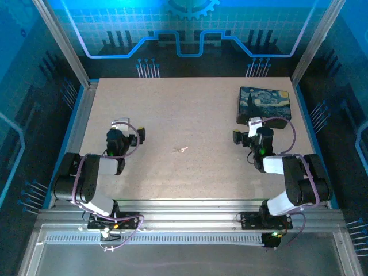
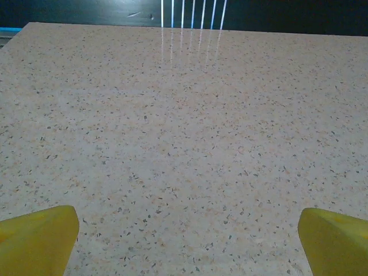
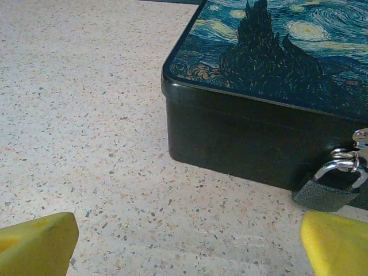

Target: Unlock a padlock with a key

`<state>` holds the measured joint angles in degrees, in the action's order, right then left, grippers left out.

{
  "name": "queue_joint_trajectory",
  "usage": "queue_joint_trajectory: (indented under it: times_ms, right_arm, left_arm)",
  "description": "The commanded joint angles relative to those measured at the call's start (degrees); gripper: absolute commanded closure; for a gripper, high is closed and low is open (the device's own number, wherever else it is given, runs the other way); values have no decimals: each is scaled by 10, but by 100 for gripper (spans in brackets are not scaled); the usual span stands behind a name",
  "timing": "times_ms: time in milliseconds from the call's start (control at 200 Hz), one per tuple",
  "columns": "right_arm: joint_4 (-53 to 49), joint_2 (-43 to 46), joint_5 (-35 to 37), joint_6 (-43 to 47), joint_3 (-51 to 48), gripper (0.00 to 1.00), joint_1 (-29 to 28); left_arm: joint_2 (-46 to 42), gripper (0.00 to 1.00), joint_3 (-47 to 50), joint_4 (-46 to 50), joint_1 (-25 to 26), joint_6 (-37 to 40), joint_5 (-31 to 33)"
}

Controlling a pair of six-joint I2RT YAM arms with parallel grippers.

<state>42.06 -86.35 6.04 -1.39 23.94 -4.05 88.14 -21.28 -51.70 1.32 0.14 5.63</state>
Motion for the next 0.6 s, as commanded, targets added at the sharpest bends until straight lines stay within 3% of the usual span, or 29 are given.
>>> queue_joint_trajectory:
  times_ms: [0, 595]
  right_arm:
    - [21, 2, 10, 9, 3, 0, 4]
    - [21, 2, 11, 9, 4, 0, 4]
  left_arm:
    - [5, 1, -10, 0, -8, 4, -16]
    - [5, 1, -11, 4, -9, 2, -18]
